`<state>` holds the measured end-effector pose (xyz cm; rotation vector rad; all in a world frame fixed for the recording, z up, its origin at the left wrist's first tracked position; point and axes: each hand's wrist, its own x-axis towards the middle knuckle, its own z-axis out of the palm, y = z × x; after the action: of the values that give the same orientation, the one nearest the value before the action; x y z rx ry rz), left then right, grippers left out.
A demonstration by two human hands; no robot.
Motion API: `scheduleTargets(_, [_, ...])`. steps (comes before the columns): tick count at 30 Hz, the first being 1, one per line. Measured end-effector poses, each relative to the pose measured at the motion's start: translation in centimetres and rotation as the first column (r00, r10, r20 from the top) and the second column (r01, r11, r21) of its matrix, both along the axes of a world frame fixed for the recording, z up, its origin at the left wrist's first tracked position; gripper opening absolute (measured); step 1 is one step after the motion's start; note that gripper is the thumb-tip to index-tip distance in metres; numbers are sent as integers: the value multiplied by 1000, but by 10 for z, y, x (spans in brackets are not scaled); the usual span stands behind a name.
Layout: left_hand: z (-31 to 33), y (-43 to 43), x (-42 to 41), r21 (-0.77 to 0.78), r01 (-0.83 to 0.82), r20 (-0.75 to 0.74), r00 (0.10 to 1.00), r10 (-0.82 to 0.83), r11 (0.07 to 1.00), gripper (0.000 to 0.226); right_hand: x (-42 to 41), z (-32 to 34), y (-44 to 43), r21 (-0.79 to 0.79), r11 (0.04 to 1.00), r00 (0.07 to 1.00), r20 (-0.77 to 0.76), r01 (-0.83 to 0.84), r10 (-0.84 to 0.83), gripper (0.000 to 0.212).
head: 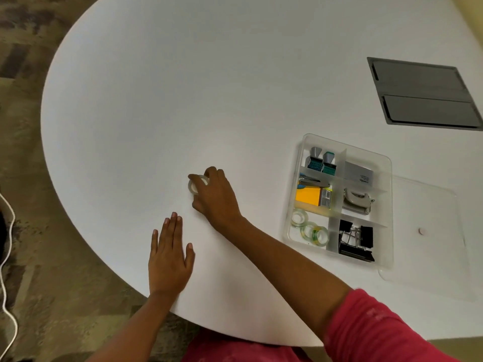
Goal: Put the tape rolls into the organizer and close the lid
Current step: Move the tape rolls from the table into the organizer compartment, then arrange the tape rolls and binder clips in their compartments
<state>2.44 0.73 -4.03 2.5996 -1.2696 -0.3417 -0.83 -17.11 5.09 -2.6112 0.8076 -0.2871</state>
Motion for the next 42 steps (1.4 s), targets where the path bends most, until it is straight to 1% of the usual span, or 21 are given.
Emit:
scheduleTargets(2, [0,0,0,-3,2,1,1000,-2,1000,66,-18,19,0,34,996,993,86,77,-80,49])
scheduleTargets(4, [0,0,0,-7,1,0,1000,-1,1000,66,-43,35,-2,70,987,979,137,143,-151,49])
scheduleTargets(6, [1,0,-1,-15,4,-3,1000,-4,1000,66,-71,46,-7,142,967,956,173,214,-237,47])
scheduleTargets(9, [2,0,-1,-32,9,-10,1000,-9,999,65,-115,54,-14,195,927,921,165,320,-352,51])
scheduleTargets(11, [2,0,-1,-35,9,-14,1000,-9,999,65,-143,52,-18,222,882,882,140,415,-450,53])
scheduleTargets(13, [2,0,-1,-35,9,-17,1000,-9,999,65,-170,49,-23,237,829,845,54,507,-532,54])
scheduleTargets(14, [2,0,-1,-35,9,-18,1000,-9,999,65,-182,47,-26,222,817,839,-14,533,-544,54])
scheduleTargets(16, [2,-1,-2,-31,8,-19,1000,-9,1000,66,-203,42,-30,182,831,850,-144,526,-507,50])
scheduleTargets(18, [3,-1,-2,-30,10,-18,1000,-10,999,65,-216,39,-35,183,850,863,-219,495,-455,45])
scheduleTargets(22, [3,-1,-2,-33,8,-18,1000,-8,999,65,-223,31,-47,204,851,859,-299,483,-416,44])
scheduleTargets(26, [4,-2,-2,-28,9,-17,1000,-9,1000,64,-217,22,-53,270,795,808,-425,543,-407,42])
scheduleTargets(30, [5,-1,-2,-13,8,-21,1000,-9,1000,65,-214,17,-52,283,773,791,-447,568,-418,32])
scheduleTargets(32, [5,-1,-2,-13,6,-24,1000,-6,1000,65,-213,17,-51,261,774,779,-458,578,-427,30])
scheduleTargets(35, [6,-2,-2,-16,5,-31,999,-6,1000,64,-213,19,-50,238,776,778,-436,585,-452,33])
scheduleTargets(37, [7,-2,-4,-20,0,-36,999,-1,1000,63,-217,23,-49,224,772,783,-378,594,-493,33])
scheduleTargets(40, [11,-6,-10,-49,-37,-75,997,33,998,61,-225,32,-46,201,763,787,-233,614,-572,33])
scheduleTargets(42, [17,-14,-19,-105,-114,-174,980,95,988,59,-230,38,-44,199,748,773,-121,633,-622,34])
